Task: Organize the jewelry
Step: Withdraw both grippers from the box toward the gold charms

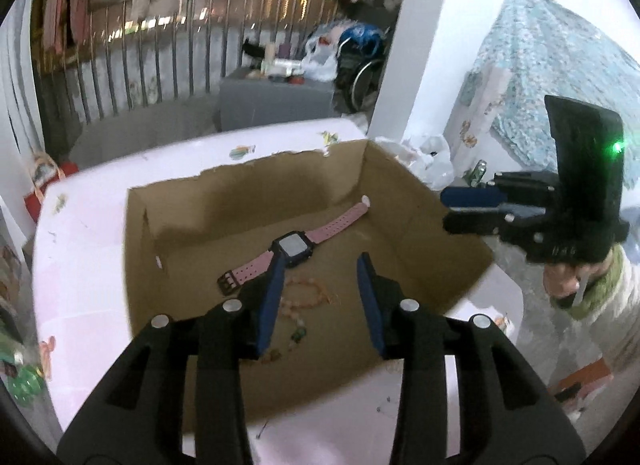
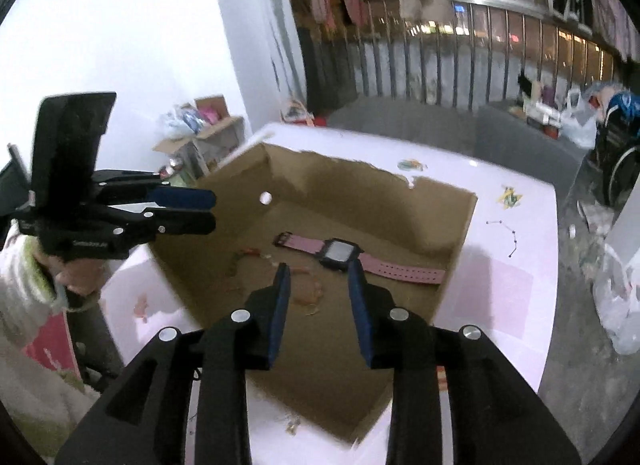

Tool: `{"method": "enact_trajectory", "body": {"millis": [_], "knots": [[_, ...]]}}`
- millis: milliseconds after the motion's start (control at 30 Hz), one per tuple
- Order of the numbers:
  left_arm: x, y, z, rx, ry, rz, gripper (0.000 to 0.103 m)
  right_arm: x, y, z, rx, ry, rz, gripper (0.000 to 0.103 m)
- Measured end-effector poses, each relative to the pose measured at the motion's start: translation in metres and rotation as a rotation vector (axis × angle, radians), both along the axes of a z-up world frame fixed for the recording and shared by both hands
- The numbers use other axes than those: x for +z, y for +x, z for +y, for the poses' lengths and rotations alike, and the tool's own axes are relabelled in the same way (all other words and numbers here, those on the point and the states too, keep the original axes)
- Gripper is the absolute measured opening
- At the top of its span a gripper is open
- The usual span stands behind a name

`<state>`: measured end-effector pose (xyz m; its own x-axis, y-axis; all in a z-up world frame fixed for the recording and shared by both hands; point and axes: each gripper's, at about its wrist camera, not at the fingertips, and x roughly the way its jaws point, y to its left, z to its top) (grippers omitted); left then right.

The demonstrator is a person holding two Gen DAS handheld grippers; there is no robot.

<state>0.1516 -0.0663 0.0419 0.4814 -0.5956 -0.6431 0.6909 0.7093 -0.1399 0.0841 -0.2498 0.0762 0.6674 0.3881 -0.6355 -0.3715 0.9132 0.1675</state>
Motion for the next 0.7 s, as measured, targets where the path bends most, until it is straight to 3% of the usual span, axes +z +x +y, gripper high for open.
{"method": "enact_trajectory", "body": {"millis": [133, 267, 433, 500, 600, 700], "knots": [[0.005, -0.047, 0.026, -0.071, -0.047, -0.058, 0.037, 0.005, -0.046, 0.000, 0.058, 0.083, -0.053, 0.030], [-0.019, -0.076, 0.038, -0.107, -0.030, -0.039, 0.039, -0.015, -0.068, 0.009, 0.112, 0.121, 0.001, 0.030], [-0.061, -0.066, 0.036, -0.012, 0.066, 0.019, 0.039, -0.047, -0.051, 0.016, 0.023, 0.025, 0.088, 0.030], [-0.066, -0.056, 0.039, 0.046, 0.092, 0.000, 0.038, -0.049, -0.044, 0.013, 0.028, 0.059, 0.103, 0.027], [-0.064, -0.042, 0.045, 0.080, 0.047, 0.015, 0.037, -0.048, -0.039, 0.014, 0.012, 0.024, 0.079, 0.026], [-0.067, -0.043, 0.044, 0.099, 0.072, -0.019, 0.038, -0.054, -0.044, 0.020, 0.025, 0.007, 0.066, 0.028]]}}
